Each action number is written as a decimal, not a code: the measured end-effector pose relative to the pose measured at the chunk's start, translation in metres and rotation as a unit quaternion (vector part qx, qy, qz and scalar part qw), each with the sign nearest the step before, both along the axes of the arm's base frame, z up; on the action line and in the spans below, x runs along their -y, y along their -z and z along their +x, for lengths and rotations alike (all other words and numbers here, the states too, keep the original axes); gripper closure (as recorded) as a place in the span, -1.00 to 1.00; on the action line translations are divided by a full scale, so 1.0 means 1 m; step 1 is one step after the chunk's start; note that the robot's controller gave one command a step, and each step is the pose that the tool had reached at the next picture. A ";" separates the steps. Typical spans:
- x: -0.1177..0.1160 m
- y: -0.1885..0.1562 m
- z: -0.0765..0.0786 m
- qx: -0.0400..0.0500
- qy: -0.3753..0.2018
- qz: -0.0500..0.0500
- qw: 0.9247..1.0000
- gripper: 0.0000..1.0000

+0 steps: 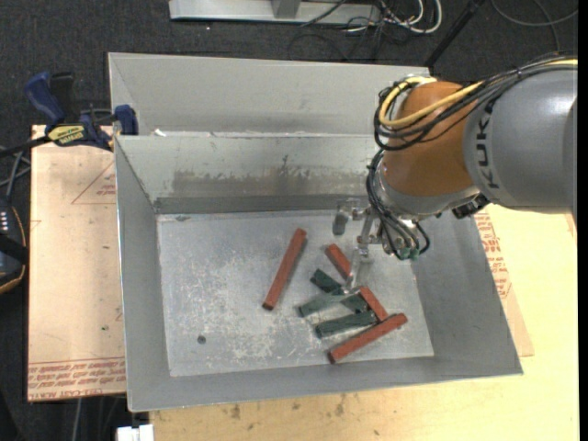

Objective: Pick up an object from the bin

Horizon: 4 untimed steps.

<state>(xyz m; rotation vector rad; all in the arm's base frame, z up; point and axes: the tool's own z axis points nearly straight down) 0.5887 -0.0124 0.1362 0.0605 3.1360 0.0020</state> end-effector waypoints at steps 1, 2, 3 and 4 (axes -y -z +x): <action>-0.002 0.054 -0.017 -0.003 0.012 0.001 1.000 -1.00; 0.019 0.058 -0.045 0.000 -0.028 0.000 1.000 -1.00; 0.023 0.059 -0.051 0.000 -0.029 0.000 1.000 -1.00; -0.019 0.019 -0.077 -0.005 -0.035 -0.001 0.999 -1.00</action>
Offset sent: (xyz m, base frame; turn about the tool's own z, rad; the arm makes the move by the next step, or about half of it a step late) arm -0.0509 -0.0241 -0.0605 -0.0611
